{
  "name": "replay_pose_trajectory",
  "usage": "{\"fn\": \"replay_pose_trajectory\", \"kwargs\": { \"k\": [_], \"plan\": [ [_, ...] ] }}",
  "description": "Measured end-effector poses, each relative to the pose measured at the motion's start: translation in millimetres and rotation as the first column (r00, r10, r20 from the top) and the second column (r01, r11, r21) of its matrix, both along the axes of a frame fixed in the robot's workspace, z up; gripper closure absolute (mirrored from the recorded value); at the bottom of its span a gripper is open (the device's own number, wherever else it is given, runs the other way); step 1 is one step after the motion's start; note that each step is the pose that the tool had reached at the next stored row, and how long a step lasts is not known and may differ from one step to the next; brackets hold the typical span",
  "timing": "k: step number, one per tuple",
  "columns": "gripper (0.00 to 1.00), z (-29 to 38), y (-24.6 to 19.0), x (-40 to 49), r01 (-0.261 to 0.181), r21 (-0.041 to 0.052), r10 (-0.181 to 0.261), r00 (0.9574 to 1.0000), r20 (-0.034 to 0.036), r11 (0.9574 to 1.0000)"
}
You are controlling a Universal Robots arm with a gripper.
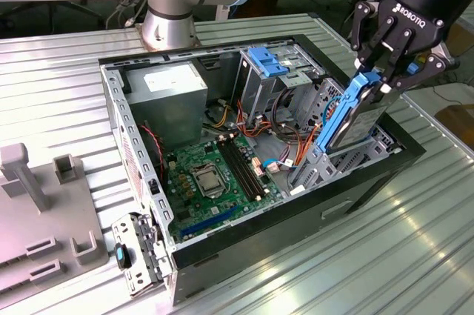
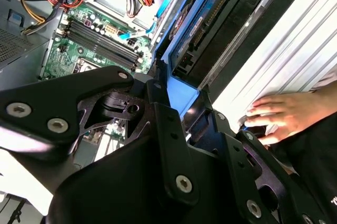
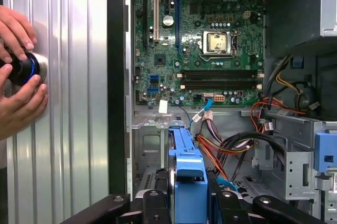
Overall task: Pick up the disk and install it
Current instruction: 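Insert the disk into the insertion slot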
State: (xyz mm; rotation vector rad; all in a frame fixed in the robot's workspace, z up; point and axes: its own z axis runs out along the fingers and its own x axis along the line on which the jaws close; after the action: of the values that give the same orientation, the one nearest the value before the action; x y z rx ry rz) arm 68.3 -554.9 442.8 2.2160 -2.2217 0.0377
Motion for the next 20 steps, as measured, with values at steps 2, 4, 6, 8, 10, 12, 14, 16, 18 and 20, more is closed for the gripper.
{"fn": "replay_pose_trajectory", "kwargs": {
  "k": [2,4,6,8,10,12,14,16,18,20],
  "plan": [
    [0.63,-1.3,0.0,0.0,0.0,0.0,0.0,1.0,0.0,1.0],
    [0.63,-2.7,0.0,0.0,0.0,0.0,0.0,1.0,0.0,1.0],
    [0.63,-13.7,0.0,0.0,0.0,0.0001,0.0,1.0,0.0,1.0],
    [0.63,-15.8,0.0,0.0,0.0,0.0,0.0,1.0,0.0,1.0],
    [0.63,-17.6,0.0,0.0,0.0,0.0001,0.0,1.0,0.0,1.0],
    [0.63,-18.9,0.0,0.0,0.0,0.0,0.0,1.0,0.0,1.0],
    [0.63,-20.2,0.0,0.0,0.0,0.0001,0.0,1.0,0.0,1.0],
    [0.63,-21.4,0.0,0.0,0.0,0.0,0.0,1.0,0.0,1.0],
    [0.63,-23.0,0.0,0.0,0.0,0.0,0.0,1.0,0.0,1.0],
    [0.63,-24.0,0.0,0.0,0.0,0.0,0.0,1.0,0.0,1.0]
  ]
}}
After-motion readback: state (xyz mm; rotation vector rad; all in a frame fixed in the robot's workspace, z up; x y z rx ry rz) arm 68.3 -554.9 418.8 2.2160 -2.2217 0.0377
